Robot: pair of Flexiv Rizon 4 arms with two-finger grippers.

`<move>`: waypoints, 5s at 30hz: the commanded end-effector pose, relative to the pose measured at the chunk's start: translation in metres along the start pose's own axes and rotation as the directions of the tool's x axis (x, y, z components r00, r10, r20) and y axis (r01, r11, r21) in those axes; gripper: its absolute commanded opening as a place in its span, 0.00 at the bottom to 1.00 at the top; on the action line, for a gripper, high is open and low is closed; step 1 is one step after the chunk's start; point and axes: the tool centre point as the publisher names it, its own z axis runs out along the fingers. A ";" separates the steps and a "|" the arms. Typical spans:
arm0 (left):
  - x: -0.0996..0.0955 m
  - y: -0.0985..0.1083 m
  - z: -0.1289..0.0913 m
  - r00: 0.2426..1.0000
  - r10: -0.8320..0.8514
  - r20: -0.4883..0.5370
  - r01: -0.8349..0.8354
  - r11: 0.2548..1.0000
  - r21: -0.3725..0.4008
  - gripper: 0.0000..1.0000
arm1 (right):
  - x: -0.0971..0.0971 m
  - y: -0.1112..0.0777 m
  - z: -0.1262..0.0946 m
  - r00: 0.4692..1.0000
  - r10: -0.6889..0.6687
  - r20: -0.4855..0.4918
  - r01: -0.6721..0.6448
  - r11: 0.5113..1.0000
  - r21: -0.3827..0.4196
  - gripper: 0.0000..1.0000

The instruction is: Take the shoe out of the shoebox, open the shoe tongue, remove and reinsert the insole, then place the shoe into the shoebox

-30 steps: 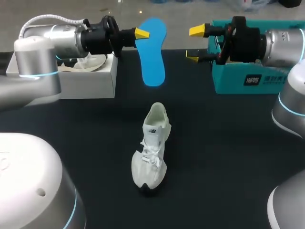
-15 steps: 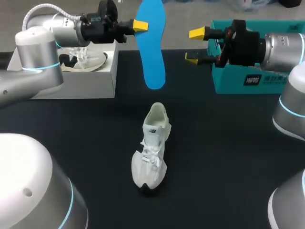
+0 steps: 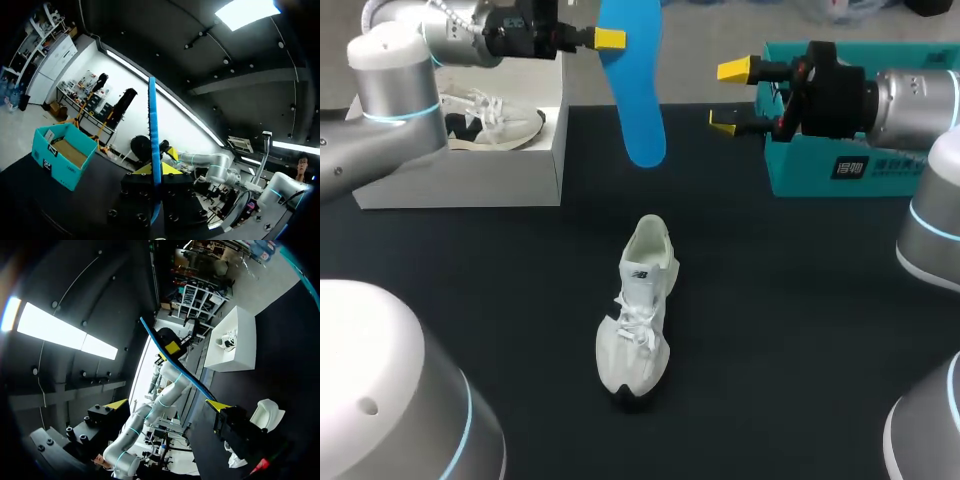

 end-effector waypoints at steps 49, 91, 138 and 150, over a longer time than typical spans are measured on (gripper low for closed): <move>-0.014 -0.001 0.011 -0.890 0.453 -0.061 -0.357 -0.772 -0.526 0.00 | -0.001 0.000 0.002 1.000 0.000 0.002 0.000 1.000 0.000 1.00; -0.010 0.023 0.035 -0.781 0.622 -0.065 -0.568 -0.749 -0.340 0.00 | -0.006 0.042 0.023 0.977 -0.087 0.194 0.046 0.978 0.204 0.54; -0.003 0.028 0.012 -0.784 0.612 -0.109 -0.575 -0.780 -0.247 1.00 | -0.013 0.041 0.040 0.979 -0.070 0.190 0.064 0.997 0.036 0.00; 0.048 0.084 -0.077 -0.505 0.809 -0.301 -0.835 -0.546 -0.069 1.00 | -0.015 0.033 0.032 0.977 -0.076 0.197 0.068 0.997 0.046 0.00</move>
